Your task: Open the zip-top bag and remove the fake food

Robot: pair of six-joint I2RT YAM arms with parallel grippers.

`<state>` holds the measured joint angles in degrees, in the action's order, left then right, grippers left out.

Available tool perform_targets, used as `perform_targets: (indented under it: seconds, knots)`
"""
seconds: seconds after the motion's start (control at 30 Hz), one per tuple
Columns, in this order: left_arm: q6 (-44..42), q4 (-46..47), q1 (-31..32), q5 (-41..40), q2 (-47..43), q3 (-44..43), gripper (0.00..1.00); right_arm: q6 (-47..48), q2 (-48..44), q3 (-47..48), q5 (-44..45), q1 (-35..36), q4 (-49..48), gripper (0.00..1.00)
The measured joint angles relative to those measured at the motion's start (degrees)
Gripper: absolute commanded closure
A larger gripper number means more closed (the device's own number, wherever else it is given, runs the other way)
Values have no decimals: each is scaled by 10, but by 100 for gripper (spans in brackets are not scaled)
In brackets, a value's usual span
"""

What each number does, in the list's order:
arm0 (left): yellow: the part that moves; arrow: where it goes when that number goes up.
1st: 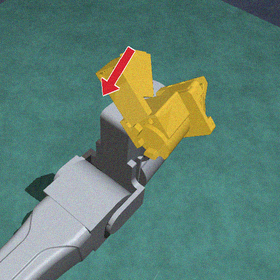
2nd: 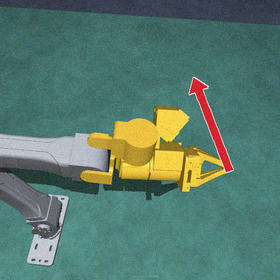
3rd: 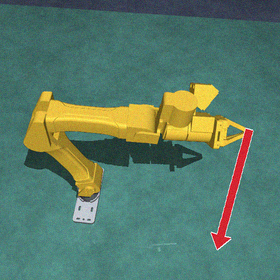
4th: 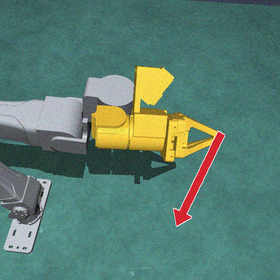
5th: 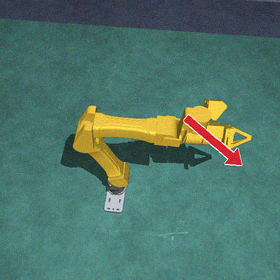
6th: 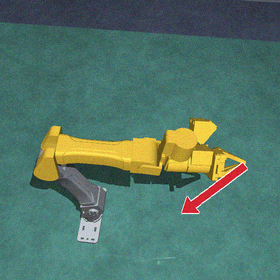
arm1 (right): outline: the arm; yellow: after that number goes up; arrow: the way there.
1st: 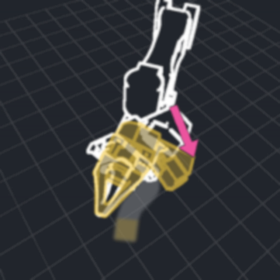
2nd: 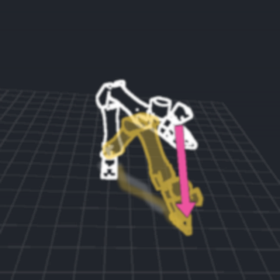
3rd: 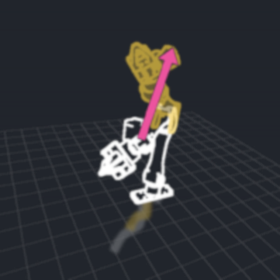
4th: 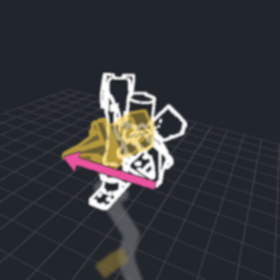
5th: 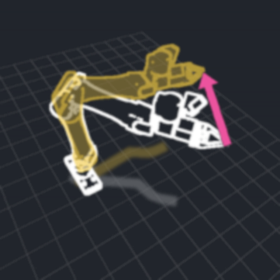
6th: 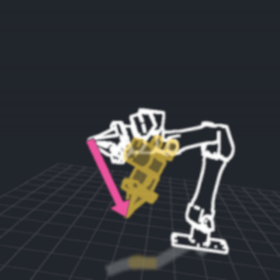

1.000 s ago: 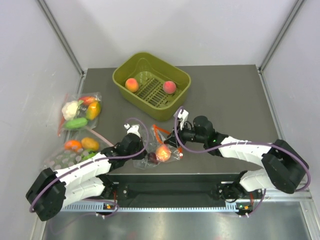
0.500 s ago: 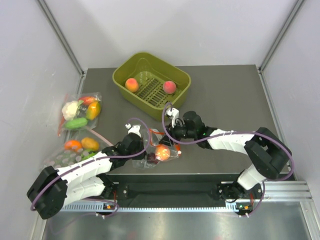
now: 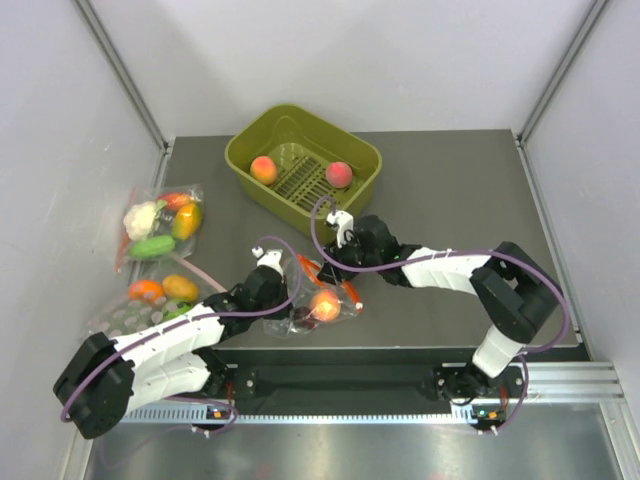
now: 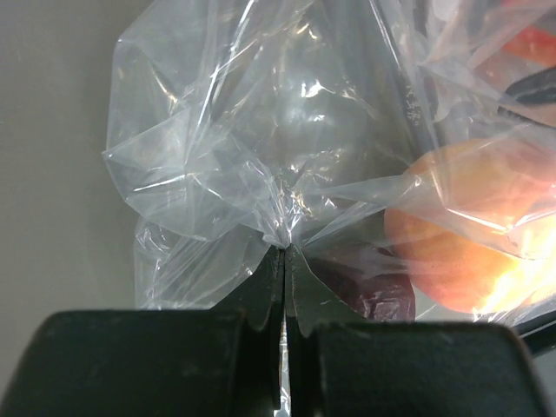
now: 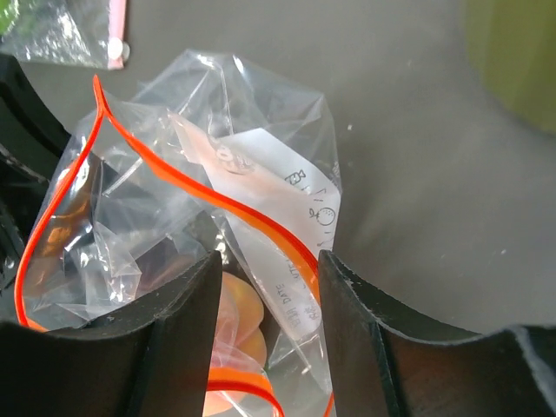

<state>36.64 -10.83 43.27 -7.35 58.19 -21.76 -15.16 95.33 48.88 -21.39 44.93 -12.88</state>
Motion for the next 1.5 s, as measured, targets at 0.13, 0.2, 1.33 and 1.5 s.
perform_targets:
  seconds: [0.13, 0.2, 1.33, 1.5]
  knots:
    - [-3, -2, 0, -2, 0, 0, 100, 1, 2, 0, -12, 0, 6, 52]
    - [-3, -3, 0, -6, 0, 0, 100, 1, -1, -4, -18, 0, 8, 52]
    - [46, 11, 0, -64, 25, -16, 100, -108, -178, -144, 112, 233, -63, 43]
    - [49, 15, 0, -67, 25, -16, 100, -110, -218, -145, 175, 249, -62, 45]
